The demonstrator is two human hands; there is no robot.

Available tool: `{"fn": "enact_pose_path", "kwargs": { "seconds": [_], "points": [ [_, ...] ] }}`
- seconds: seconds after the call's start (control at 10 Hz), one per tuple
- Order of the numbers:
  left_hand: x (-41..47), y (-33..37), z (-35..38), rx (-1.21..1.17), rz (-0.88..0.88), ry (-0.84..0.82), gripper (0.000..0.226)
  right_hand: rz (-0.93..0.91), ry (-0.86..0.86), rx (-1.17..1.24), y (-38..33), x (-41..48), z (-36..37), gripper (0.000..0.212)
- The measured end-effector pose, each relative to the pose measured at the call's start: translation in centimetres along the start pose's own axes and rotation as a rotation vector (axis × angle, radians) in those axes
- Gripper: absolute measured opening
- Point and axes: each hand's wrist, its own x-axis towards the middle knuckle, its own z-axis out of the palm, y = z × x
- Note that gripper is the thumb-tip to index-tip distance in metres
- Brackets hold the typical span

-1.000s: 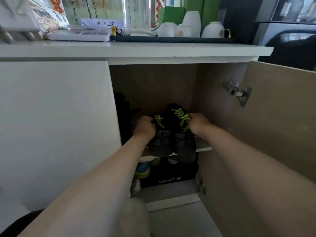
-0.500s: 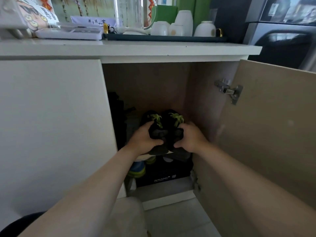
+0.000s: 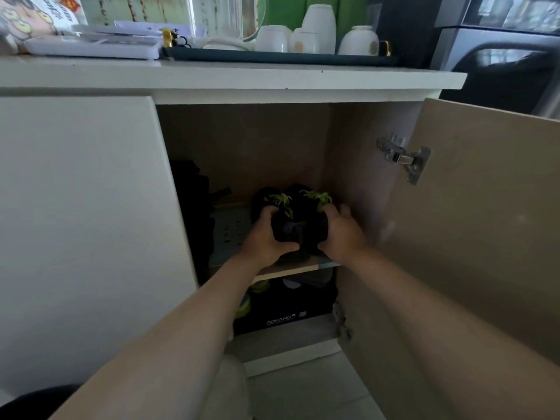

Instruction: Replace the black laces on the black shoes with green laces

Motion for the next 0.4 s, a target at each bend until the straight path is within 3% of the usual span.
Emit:
{"fn": "enact_pose_path", "kwargs": {
  "seconds": [0.1, 0.2, 0.3, 0.4],
  "points": [
    [-0.9, 0.2, -0.6, -0.004, -0.004, -0.079, 0.105, 0.035, -0.022, 0.057, -0.3, -0.9, -0.2, 0.089],
    [-2.8, 2.3, -1.7, -0.065, -0.018, -0.057, 0.100, 0.039, 0.000, 0.120, -1.4, -2.5, -1.8, 0.084],
    [-5.5, 4.9, -4.0, -0.092, 0.025, 0.013, 0.087, -0.046, 0.081, 0.225, -3.1, -5.1, -5.2, 0.072],
    [-9.9, 8.1, -7.6, -0.159, 0.232, 0.168, 0.068, -0.108, 0.231, 0.422, -5.3, -8.9, -10.0, 0.062]
  ]
}}
